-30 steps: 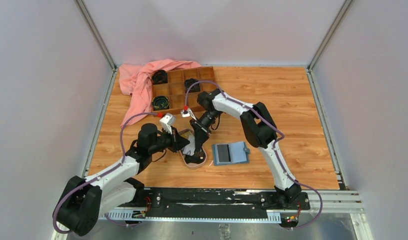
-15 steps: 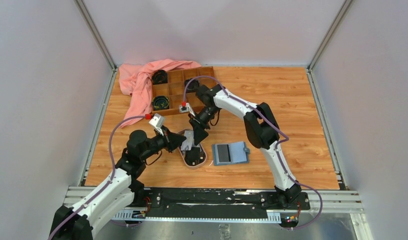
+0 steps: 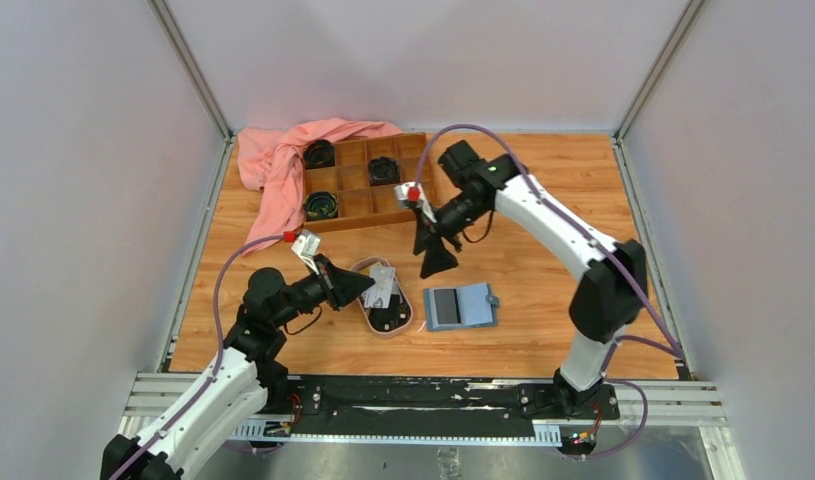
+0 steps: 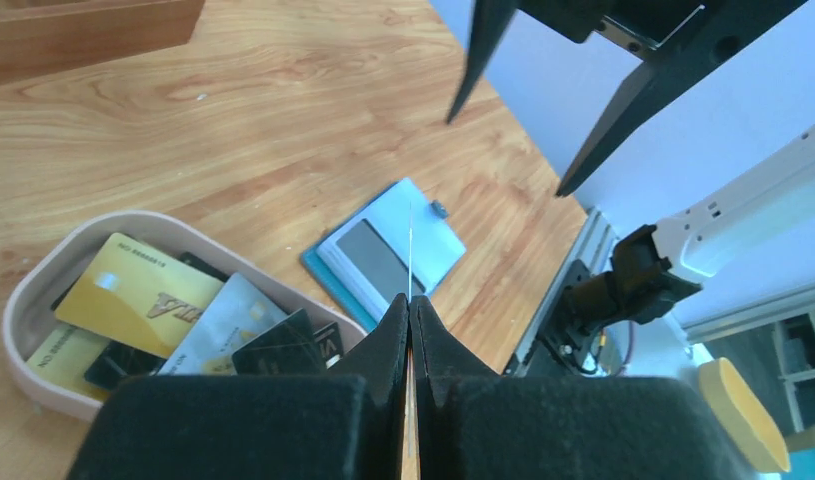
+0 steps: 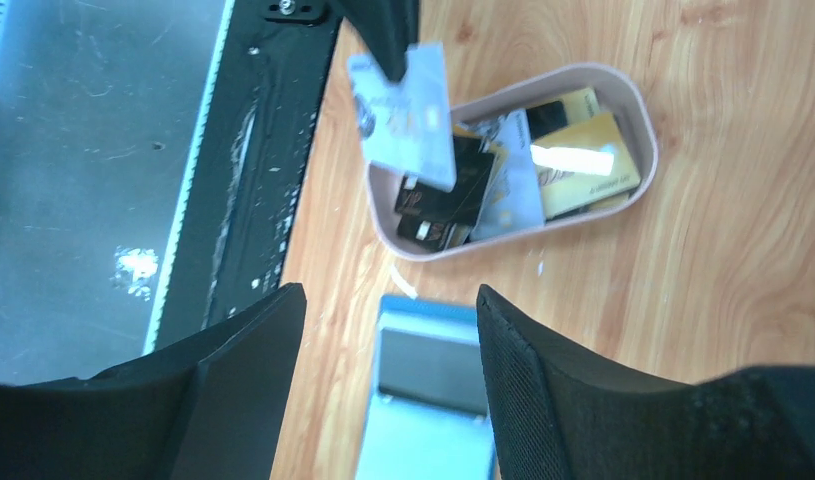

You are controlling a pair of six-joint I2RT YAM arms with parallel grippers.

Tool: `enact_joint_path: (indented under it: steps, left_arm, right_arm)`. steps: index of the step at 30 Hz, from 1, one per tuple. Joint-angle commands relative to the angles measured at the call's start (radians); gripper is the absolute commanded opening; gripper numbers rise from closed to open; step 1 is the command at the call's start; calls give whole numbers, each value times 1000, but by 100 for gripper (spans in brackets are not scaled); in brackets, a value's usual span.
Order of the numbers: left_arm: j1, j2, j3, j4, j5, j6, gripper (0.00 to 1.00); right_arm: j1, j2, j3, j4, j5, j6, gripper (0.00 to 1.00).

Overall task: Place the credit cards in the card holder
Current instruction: Pick up the credit card from the storage box.

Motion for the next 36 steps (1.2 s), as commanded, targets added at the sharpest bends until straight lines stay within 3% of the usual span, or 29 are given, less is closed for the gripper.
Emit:
enact_joint_path:
  steps: [1, 6, 12, 22, 28, 34, 36]
  left_arm:
    - [-29, -41, 30, 41, 38, -85, 0]
    - [-176, 48, 67, 123, -45, -77, 0]
    - [-285, 251, 120, 289, -90, -64, 0]
    - [-350, 403, 127, 446, -127, -71, 0]
    - [-357, 451, 130, 488, -119, -74, 0]
    - [-357, 472, 121, 521, -119, -74, 0]
    - [-357, 470, 118, 523, -124, -74, 1]
  right_arm:
    - [-119, -163, -191, -18, -139, -49, 67]
    - [-201, -300, -401, 13, -298, -76, 70]
    - [-214, -318, -486, 123, -320, 22, 78]
    - [-204, -273, -515, 223, -361, 163, 65]
    - [-167, -239, -509, 232, -367, 186, 43]
    - [-155, -213, -502, 229, -381, 196, 3]
    - [-154, -214, -502, 227, -383, 197, 0]
